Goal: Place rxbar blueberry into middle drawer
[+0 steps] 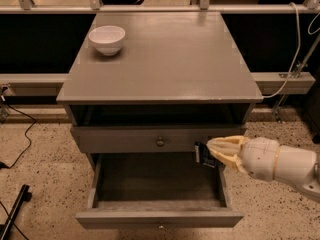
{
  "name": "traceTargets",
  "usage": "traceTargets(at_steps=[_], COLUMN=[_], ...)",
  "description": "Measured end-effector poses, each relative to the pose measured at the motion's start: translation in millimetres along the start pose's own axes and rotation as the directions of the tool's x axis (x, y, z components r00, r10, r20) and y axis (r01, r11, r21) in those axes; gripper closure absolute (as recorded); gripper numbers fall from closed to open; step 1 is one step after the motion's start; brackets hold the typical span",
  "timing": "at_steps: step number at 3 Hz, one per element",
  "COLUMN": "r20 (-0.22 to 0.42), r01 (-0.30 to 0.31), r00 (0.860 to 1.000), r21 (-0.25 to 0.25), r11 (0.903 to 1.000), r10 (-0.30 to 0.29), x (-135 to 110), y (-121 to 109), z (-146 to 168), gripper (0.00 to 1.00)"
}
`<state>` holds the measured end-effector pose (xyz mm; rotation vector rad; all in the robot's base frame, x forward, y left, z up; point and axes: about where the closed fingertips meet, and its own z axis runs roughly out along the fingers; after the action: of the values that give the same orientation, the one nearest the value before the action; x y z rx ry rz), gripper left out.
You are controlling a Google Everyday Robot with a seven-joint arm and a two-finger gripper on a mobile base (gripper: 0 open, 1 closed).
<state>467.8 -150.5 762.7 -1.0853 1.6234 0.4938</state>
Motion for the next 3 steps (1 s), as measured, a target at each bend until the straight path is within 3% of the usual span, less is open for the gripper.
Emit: traceTargets(at_steps=[1,2,3], r20=[0.072,0.147,0.146], r01=[-0.015,-0.064,-0.062], r00=[0.997,0.987,0.987], r21=[-0.029,-0.050,-0.050], r11=[0.9995,0.9967,0.9968], r10=[0.017,0.071,0.069], x=[60.4,127.4,126.4], y=[-2.1,2.1,1.8], z=[29.3,52.9,52.8], gripper=[1.00,1.00,1.00])
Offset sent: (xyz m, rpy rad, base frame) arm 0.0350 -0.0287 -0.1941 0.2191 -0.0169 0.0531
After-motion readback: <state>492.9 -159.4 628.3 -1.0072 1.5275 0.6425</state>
